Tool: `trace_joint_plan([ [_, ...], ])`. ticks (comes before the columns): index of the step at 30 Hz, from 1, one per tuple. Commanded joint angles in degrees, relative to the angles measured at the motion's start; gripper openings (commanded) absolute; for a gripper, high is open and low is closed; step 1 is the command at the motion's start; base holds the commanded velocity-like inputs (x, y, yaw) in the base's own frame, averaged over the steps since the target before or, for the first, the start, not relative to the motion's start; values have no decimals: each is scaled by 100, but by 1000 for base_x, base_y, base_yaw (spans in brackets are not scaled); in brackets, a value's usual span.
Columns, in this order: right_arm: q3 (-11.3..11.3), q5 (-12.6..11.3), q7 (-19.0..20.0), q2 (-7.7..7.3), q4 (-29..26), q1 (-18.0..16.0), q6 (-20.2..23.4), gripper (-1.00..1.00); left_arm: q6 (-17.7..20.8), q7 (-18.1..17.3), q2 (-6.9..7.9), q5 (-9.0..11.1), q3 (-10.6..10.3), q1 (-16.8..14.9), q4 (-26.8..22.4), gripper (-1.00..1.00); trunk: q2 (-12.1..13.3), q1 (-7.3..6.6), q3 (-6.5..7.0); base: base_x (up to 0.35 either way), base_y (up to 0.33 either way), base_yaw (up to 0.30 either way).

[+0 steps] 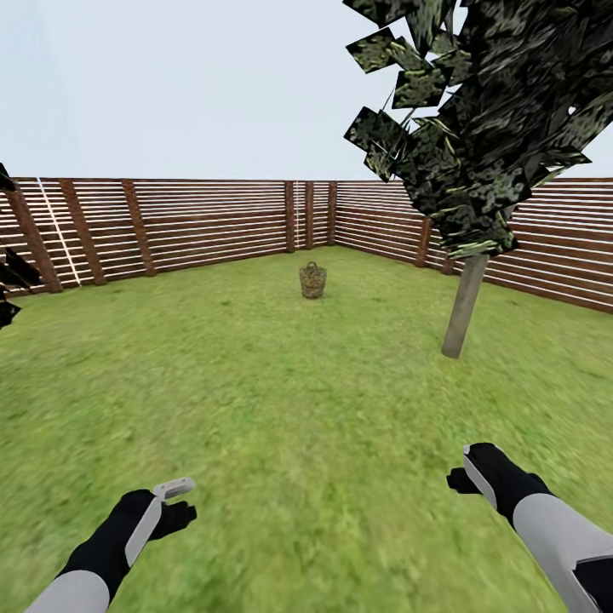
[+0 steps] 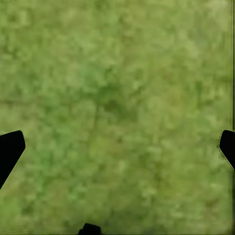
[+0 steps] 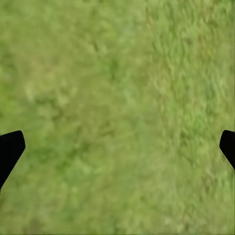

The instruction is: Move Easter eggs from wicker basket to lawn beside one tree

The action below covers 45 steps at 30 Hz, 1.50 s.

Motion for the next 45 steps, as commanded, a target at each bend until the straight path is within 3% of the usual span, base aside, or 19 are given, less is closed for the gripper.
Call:
trace_joint_plan([
  [1, 39, -61, -38, -5, -10, -2, 25, 100, 26, 43, -30, 60, 4, -2, 16, 100, -3, 3, -6, 340, -108, 0],
  [41, 41, -89, 4, 12, 113, -2, 33, 100, 26, 34, -82, 51, 21, -2, 51, 100, -3, 3, -6, 340, -10, 0],
  [45, 41, -68, 441, -28, 170, -2, 77, 100, 50, 28, -68, 53, 21, -2, 62, 100, -3, 3, -6, 340, 0, 0],
])
